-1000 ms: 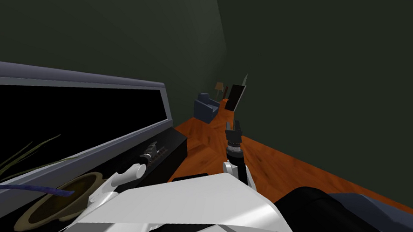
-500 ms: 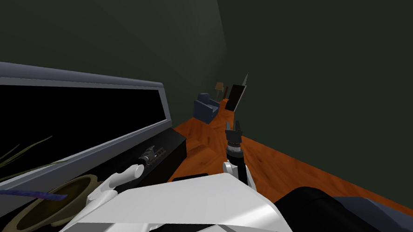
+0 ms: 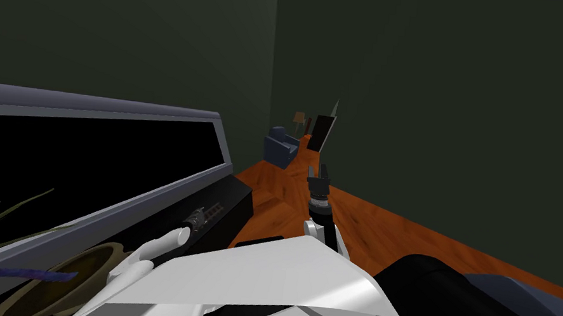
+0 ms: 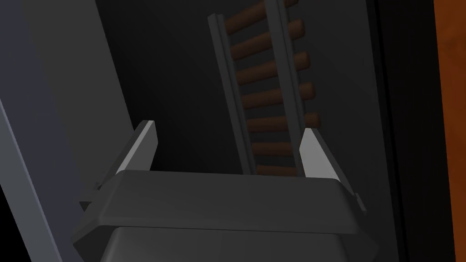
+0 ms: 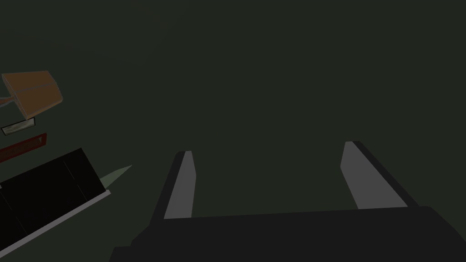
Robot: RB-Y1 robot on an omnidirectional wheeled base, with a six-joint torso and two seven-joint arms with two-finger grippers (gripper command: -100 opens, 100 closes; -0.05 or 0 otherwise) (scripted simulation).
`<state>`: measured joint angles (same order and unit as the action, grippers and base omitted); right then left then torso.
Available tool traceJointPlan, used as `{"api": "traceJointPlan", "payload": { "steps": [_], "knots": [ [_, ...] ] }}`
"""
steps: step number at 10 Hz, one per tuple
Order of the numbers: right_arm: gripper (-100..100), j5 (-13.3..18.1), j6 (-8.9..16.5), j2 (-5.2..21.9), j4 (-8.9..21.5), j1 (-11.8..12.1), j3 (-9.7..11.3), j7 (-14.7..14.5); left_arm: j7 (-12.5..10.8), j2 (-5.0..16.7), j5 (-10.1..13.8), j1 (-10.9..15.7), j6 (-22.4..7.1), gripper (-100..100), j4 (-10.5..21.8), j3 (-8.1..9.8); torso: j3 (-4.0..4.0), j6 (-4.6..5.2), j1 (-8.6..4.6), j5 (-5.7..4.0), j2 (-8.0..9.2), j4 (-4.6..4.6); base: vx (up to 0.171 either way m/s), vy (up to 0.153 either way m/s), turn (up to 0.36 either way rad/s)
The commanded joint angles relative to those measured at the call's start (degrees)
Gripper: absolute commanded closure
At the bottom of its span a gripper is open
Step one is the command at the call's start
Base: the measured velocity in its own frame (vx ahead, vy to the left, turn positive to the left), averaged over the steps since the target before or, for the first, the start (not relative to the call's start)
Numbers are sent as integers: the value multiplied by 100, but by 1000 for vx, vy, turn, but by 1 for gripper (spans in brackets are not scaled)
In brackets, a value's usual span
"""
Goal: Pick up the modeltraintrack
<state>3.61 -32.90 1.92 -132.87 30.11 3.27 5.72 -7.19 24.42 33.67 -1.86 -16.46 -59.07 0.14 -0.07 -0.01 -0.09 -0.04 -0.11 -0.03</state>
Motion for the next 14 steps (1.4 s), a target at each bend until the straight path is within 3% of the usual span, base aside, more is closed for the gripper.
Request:
{"api": "traceJointPlan", "payload": {
  "steps": [1,4,8,9,14],
  "knots": [
    [0,0,0,0,0,0,0,0,-91,97,125,122,-222,-100,286,30,0,0,0,0,0,0,40,-37,10],
    [0,0,0,0,0,0,0,0,-160,186,250,230,-389,-100,719,38,-1,0,-4,-1,-1,0,33,-38,10],
    [0,0,0,0,0,0,0,0,-349,440,593,532,-843,-100,1607,65,-1,-1,-4,-1,-2,-1,42,-39,12],
    [0,0,0,0,0,0,0,0,-349,440,593,532,-843,-100,1625,65,-1,0,0,0,-2,0,31,-22,5],
    [0,0,0,0,0,0,0,0,-545,732,953,847,-1312,-100,2543,97,0,-1,0,0,1,0,37,-30,10]
  ]
}}
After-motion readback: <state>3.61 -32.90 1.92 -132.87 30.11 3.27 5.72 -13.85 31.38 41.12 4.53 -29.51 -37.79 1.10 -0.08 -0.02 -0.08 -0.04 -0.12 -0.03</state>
